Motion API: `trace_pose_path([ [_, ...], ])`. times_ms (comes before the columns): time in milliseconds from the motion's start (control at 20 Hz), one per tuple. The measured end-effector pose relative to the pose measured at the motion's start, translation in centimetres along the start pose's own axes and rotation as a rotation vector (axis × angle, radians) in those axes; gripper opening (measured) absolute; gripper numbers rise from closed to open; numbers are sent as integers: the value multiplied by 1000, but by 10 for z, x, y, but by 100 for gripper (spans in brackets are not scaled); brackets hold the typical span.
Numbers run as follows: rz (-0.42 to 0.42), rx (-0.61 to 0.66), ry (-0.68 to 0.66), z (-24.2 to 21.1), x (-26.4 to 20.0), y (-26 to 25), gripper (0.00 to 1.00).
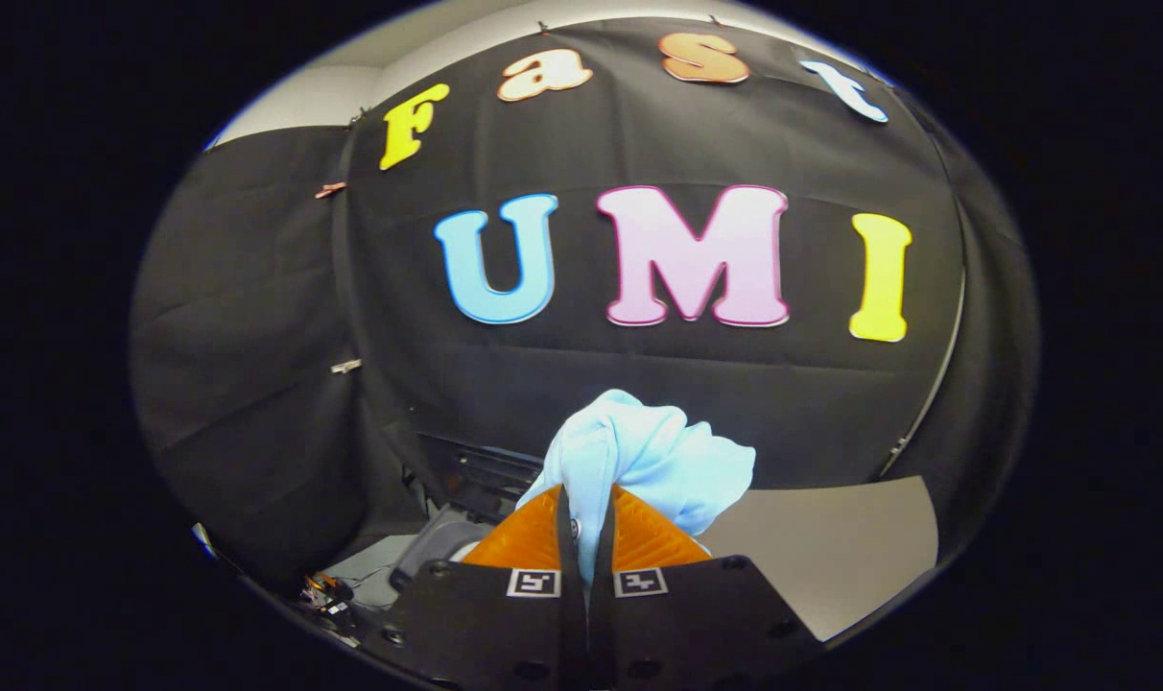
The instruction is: Put the clothes into the washing machine and then close the washing machine lid.
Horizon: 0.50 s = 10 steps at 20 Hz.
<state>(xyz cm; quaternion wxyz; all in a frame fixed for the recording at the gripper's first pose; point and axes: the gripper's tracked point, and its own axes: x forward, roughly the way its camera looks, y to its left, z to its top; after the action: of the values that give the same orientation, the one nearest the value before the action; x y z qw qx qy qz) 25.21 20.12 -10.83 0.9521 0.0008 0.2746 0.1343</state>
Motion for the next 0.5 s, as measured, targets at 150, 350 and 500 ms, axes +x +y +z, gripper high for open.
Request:
trace_pose_path([
  [150, 70, 5, -10, -2, 18, 48, 6],
  [350, 136, 21, 26, -25, 53, 99, 5],
  [500, 143, 37, 71, -50, 82, 119, 6],
])
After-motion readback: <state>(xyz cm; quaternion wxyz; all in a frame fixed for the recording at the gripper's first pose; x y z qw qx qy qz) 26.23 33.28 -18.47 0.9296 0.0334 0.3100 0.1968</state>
